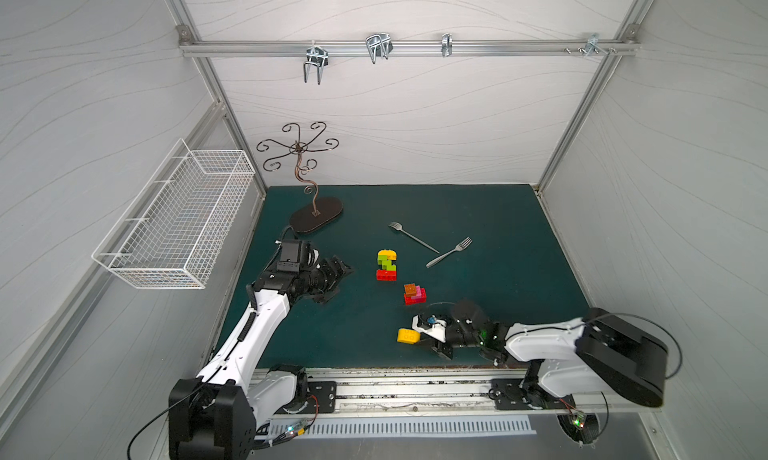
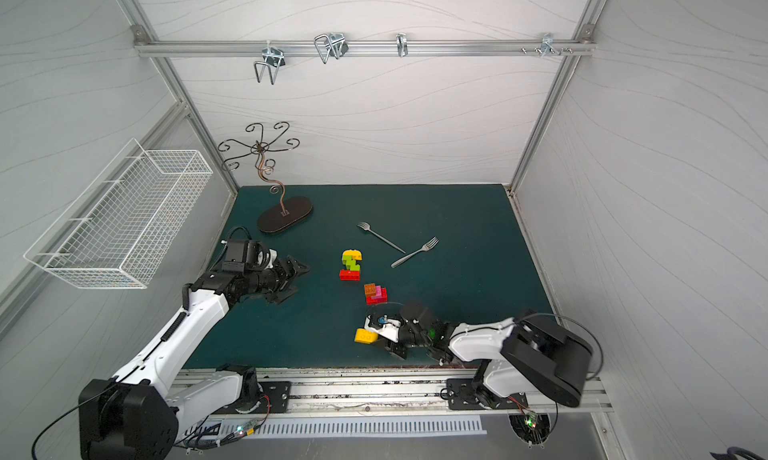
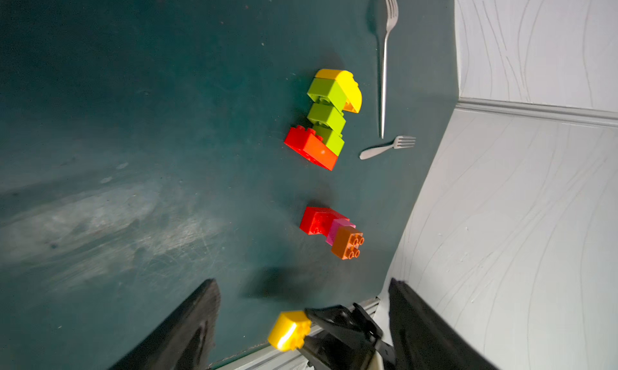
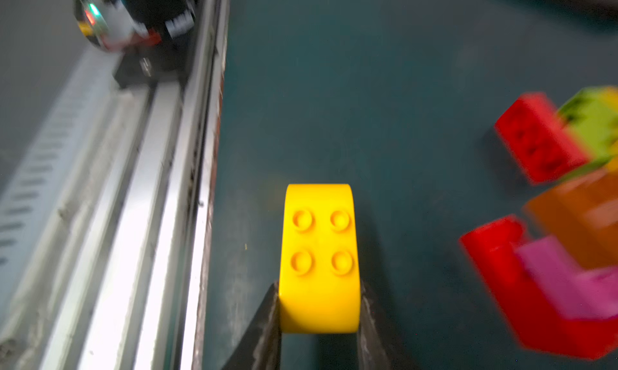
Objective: Assemble the letter s with lego
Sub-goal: Pick up the lego brick from the center of the board, then assemble the lego brick with the lego brick.
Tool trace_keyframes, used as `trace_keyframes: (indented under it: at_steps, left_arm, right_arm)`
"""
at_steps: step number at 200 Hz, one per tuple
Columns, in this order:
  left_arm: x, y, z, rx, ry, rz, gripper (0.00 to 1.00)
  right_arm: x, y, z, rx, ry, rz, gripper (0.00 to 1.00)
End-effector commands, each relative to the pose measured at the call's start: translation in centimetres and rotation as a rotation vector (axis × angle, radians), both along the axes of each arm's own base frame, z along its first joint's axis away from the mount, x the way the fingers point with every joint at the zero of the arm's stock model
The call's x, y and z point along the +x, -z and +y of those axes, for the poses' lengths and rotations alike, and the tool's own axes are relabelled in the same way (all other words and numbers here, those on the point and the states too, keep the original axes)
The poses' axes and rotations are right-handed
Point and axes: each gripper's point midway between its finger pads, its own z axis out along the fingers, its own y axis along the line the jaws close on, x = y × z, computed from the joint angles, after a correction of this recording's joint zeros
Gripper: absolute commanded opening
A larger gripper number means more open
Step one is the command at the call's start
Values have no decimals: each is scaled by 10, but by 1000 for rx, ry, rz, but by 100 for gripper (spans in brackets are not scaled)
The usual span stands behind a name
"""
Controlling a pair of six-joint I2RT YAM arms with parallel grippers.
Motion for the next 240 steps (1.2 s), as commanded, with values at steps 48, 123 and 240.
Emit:
trace_keyframes:
  at_steps: [48, 123, 240]
  left_arm:
    - [24, -19, -100, -367, 192, -187, 96]
    - [17, -3, -139, -495, 219, -195, 99]
    - [-4, 28, -152, -500, 244, -145, 99]
  right_arm:
    - [76, -107, -42, 16, -48, -159, 7]
    - [114, -75, -48, -4, -177, -62, 6]
    - [119, -31, -35, -75, -240, 79, 7]
